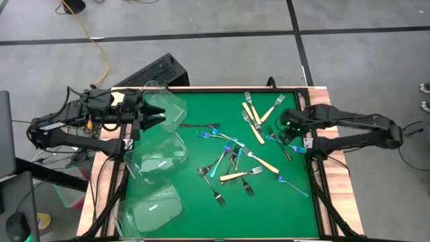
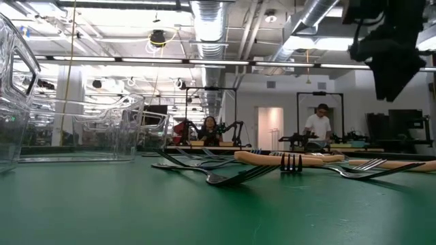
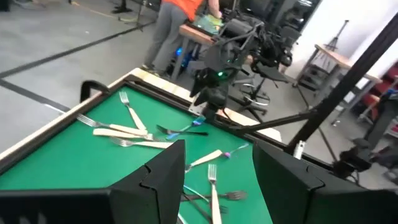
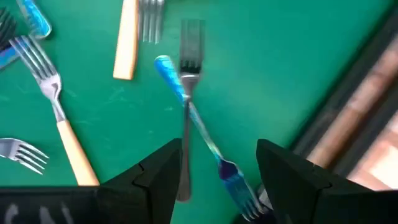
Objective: Sort silverware by color (type)
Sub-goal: Put the black fork into the top transparent bin
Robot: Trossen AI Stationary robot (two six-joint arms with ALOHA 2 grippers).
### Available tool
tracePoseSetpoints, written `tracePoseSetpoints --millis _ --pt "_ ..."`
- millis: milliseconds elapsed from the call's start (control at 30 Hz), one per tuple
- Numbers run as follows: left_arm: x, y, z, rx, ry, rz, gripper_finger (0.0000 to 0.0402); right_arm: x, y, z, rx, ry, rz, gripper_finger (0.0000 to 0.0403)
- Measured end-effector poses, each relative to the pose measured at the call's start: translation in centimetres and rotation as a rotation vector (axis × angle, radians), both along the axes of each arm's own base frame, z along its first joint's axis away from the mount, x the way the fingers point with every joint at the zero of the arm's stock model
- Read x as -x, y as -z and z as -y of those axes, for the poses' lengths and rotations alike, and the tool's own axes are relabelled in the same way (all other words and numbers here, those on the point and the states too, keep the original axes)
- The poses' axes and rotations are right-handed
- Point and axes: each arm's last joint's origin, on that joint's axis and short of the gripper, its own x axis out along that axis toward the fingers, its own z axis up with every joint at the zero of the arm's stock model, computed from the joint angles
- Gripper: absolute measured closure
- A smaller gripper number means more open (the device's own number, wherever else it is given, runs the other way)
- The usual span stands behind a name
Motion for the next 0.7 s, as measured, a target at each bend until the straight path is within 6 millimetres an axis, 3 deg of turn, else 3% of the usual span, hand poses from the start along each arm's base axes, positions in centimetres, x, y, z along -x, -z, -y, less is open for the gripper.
tracePoseSetpoints --millis 400,700 --pt "-4.2 1.8 -0.8 0.000 0.115 -0.127 0.0230 -1.5 4.5 -1.0 -0.091 -0.047 0.007 0.0171" --pt "-4.4 1.8 -0.9 -0.065 0.134 -0.122 0.0230 -0.8 7.0 -2.0 -0.110 -0.029 -0.036 0.0171"
